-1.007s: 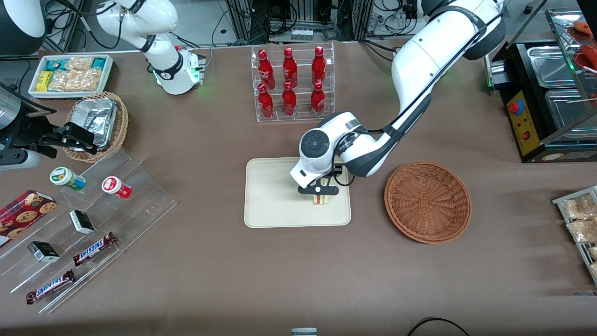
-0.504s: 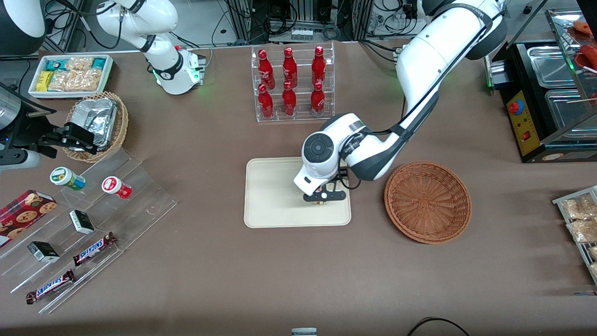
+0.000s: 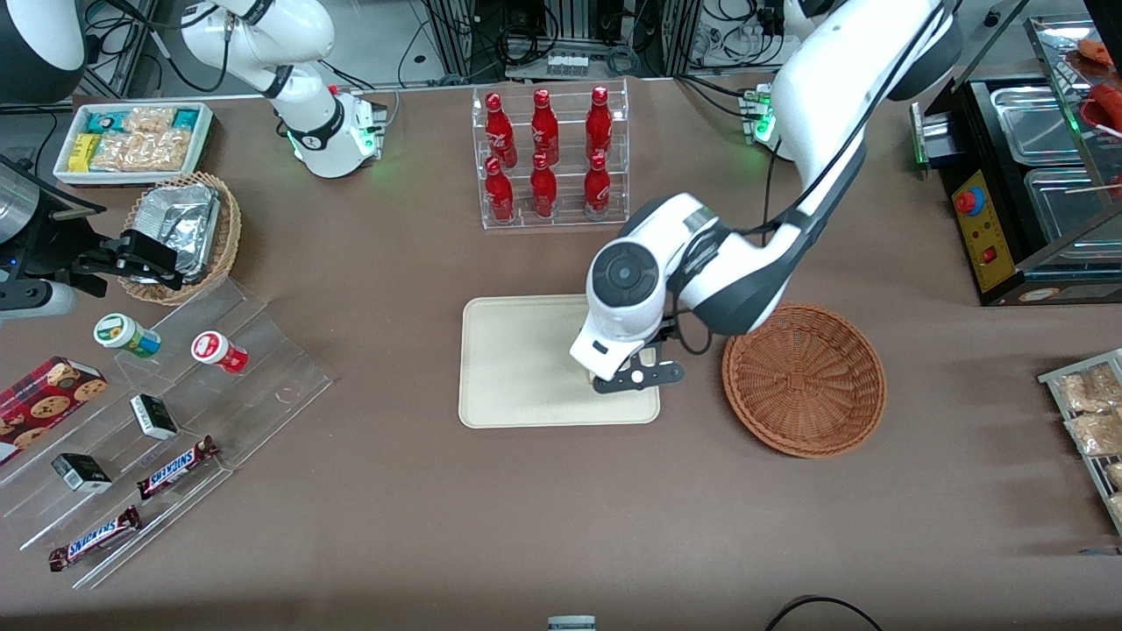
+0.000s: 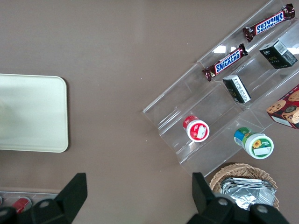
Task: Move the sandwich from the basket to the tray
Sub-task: 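Lower the sandwich onto the white tray and open the left gripper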
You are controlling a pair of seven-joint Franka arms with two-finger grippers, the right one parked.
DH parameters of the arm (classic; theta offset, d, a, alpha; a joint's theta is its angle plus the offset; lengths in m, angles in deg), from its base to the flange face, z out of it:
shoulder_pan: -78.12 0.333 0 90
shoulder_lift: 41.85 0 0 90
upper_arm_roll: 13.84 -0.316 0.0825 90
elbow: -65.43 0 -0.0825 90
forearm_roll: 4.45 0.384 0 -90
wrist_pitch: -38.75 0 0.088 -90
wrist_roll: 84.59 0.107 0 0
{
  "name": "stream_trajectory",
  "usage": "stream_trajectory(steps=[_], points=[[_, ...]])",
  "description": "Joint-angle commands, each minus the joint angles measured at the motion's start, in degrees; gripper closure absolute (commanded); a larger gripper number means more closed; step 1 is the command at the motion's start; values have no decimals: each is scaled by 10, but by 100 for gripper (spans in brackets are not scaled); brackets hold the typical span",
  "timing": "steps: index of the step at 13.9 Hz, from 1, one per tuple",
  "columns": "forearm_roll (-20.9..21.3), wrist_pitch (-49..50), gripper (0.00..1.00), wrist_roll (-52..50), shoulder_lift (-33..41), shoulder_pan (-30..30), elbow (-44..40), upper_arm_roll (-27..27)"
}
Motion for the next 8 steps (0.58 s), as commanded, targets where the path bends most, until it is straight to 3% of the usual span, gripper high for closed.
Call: stream_trajectory(steps=[1,8], points=[[-8,27,0,-8,21,-5,-45,-7],[-21,84,0,25,104,-4,-43,-48]])
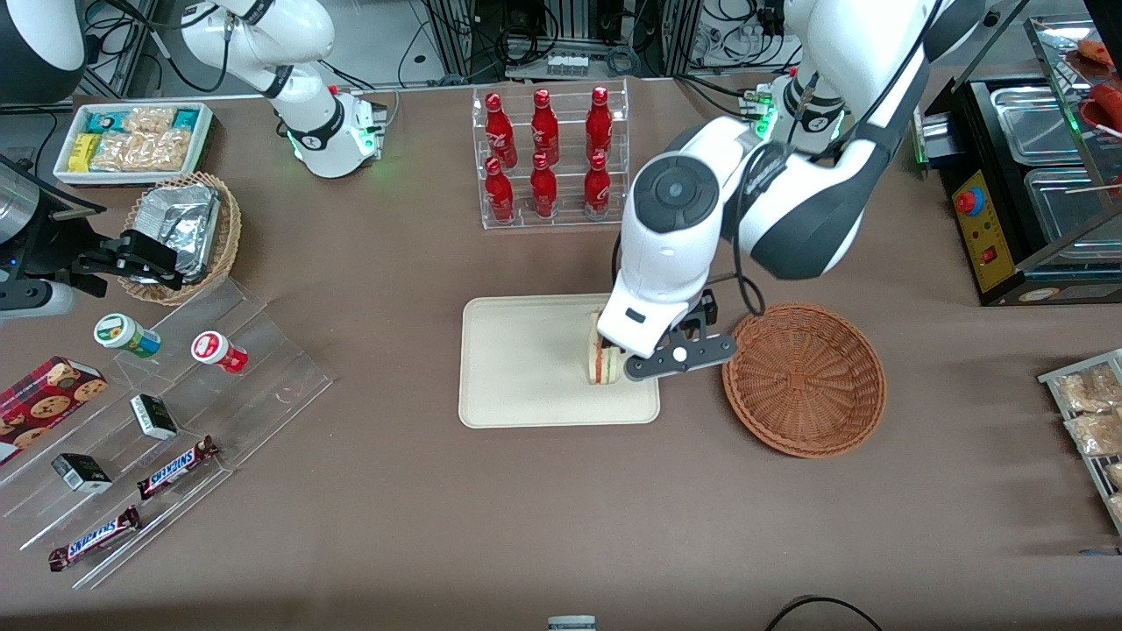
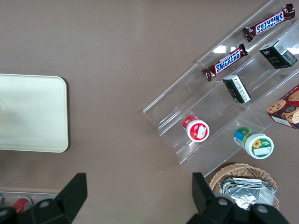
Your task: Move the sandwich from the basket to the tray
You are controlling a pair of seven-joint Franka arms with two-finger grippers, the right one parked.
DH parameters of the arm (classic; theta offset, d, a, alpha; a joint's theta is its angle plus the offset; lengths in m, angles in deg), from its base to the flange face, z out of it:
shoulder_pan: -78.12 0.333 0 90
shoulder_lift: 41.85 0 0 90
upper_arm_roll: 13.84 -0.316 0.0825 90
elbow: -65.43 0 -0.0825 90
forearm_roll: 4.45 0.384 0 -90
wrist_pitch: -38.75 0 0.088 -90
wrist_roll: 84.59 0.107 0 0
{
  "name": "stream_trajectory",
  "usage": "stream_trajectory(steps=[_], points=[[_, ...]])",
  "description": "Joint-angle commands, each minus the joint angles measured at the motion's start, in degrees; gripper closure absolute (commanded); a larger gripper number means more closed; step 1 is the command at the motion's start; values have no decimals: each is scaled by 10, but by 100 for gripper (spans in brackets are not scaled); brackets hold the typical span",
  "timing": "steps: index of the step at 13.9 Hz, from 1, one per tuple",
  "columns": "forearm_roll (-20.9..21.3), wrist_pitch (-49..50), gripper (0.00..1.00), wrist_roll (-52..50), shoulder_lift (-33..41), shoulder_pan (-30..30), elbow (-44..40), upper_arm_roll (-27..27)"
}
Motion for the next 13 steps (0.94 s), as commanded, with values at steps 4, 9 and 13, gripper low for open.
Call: stream_trajectory(steps=[4,9,13], points=[[-159,75,0,234,123,-4,34,-169],[-193,112,0,405,222,22,106,-261],[-191,151,0,442,251,75,106,-245]])
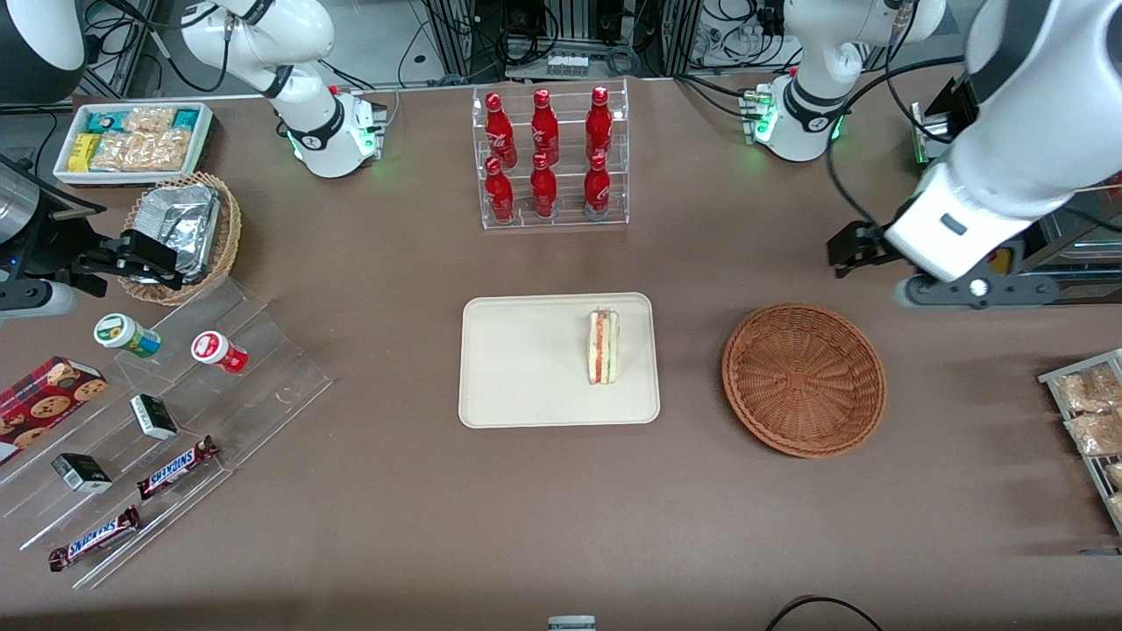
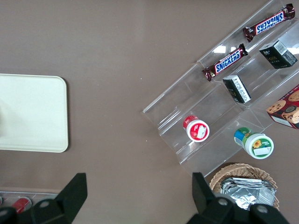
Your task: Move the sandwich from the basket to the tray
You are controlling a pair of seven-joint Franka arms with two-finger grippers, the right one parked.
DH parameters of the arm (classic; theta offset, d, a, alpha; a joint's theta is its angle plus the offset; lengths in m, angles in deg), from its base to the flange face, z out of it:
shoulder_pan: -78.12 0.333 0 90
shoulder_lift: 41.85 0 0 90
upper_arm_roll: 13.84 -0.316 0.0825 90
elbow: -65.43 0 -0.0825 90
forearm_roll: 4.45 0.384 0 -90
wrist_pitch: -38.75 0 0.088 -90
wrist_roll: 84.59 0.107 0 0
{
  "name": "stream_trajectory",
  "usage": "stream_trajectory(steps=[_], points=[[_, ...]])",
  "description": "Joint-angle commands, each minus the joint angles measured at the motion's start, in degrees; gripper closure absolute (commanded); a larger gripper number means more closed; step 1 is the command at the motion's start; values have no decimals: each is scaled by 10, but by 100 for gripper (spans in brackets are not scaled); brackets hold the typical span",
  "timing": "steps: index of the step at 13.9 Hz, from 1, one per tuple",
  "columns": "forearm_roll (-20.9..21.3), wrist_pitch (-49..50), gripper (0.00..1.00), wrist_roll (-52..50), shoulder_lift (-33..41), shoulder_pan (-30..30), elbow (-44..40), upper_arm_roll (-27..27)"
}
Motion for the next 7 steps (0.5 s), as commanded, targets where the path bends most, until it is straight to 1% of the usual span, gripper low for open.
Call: stream_trajectory(steps=[1,4,7], points=[[-2,27,0,28,32,29,19,11],[0,71,0,28,70,48,47,11],[-1,79,0,28,90,69,83,11]])
